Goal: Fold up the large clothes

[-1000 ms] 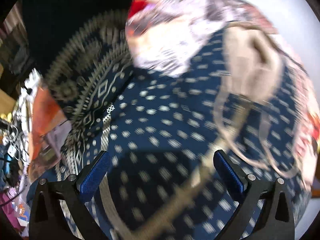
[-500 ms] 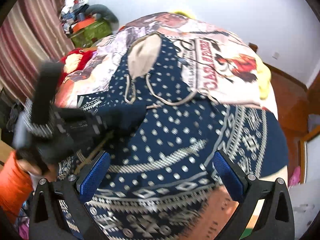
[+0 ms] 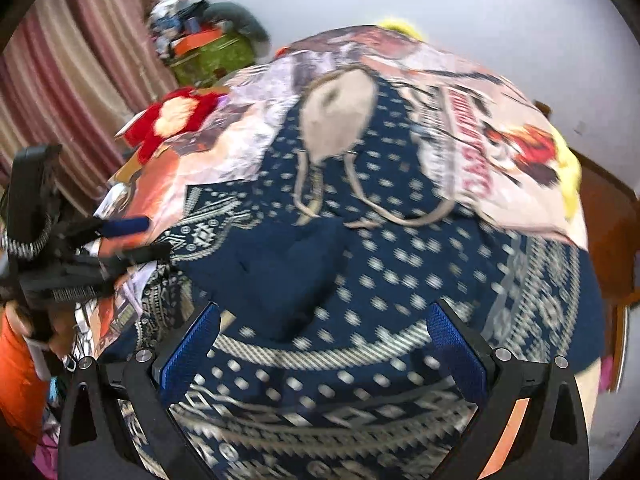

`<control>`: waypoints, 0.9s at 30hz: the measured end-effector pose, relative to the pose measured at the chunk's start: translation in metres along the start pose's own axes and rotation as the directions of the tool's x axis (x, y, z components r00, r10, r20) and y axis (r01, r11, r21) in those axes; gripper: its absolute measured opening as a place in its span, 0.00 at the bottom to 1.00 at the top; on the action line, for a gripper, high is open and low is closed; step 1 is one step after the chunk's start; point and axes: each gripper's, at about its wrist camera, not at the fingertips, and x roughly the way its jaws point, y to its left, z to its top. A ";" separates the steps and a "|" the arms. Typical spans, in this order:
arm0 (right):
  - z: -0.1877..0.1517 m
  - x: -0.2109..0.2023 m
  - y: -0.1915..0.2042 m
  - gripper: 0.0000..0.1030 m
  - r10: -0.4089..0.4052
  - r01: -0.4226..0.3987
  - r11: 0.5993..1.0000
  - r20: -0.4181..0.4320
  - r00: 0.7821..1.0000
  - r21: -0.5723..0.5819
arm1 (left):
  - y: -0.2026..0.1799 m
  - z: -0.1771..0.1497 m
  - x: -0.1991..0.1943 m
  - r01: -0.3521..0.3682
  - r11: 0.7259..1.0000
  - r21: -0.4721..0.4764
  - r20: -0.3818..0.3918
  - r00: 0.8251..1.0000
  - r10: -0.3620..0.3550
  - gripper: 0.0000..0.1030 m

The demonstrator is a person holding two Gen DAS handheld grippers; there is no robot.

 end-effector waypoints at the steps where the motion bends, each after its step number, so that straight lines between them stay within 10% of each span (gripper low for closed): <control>1: 0.003 0.006 0.007 1.00 0.004 -0.004 1.000 -0.008 1.000 -0.016 | 0.019 -0.005 0.001 -0.033 0.999 -0.032 -0.008 0.999 0.033 0.65; 9: 0.016 0.080 0.067 0.95 -0.052 0.024 0.974 -0.119 0.992 -0.227 | 0.086 -0.058 0.047 -0.115 0.987 -0.116 -0.155 0.983 0.097 0.65; 15: 0.022 0.142 0.078 0.68 -0.143 0.074 0.957 -0.234 0.962 -0.280 | 0.086 -0.065 0.080 -0.076 0.991 -0.107 -0.159 0.986 0.058 0.64; 27: 0.032 0.122 0.049 0.17 -0.224 0.203 0.959 -0.091 0.970 -0.196 | 0.067 -0.054 0.089 -0.285 0.958 -0.043 -0.029 0.958 0.284 0.51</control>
